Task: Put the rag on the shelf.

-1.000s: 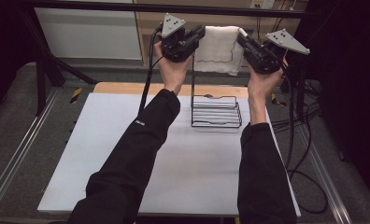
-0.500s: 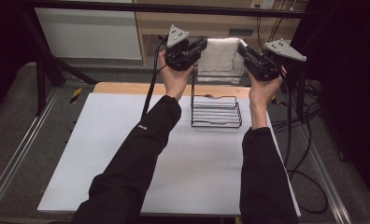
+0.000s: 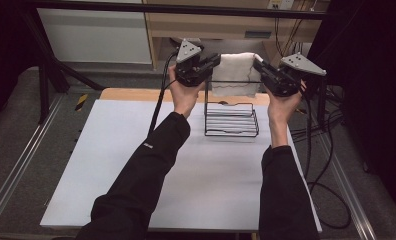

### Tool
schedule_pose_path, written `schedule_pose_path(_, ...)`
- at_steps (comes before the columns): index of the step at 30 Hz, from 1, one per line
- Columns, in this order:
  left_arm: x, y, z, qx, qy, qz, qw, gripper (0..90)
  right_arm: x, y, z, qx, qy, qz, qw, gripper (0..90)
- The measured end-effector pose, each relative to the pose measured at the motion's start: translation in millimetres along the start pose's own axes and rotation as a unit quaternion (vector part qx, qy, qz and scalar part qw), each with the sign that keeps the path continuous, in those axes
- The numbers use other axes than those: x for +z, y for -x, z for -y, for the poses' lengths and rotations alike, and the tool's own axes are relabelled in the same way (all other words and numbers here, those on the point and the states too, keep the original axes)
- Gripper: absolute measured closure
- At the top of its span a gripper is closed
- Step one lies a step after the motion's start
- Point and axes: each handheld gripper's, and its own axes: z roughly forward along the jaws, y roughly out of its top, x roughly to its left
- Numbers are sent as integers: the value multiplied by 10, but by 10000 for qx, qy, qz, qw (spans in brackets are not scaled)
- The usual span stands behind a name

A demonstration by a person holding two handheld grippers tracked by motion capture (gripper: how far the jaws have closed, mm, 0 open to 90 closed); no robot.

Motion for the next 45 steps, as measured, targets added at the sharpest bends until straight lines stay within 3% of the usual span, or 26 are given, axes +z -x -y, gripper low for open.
schedule_pose_path(11,-69,55,73,-71,-100,186,9998,817,-123,-22,66,-71,-88,-126,9999,804)
schedule_pose_path(20,-172,106,125,18,-206,332,9992,815,-228,-50,128,-159,-94,-237,9995,795)
schedule_pose_path(23,-200,122,152,-66,-221,343,9991,814,-262,-62,149,-175,-117,-286,9994,791)
schedule_pose_path(31,-232,153,192,42,-375,359,9986,813,-345,-91,197,-217,-230,-397,9987,783)
schedule_pose_path(45,-266,190,299,48,-542,388,9978,814,-438,-135,269,-209,-409,-559,9974,714)
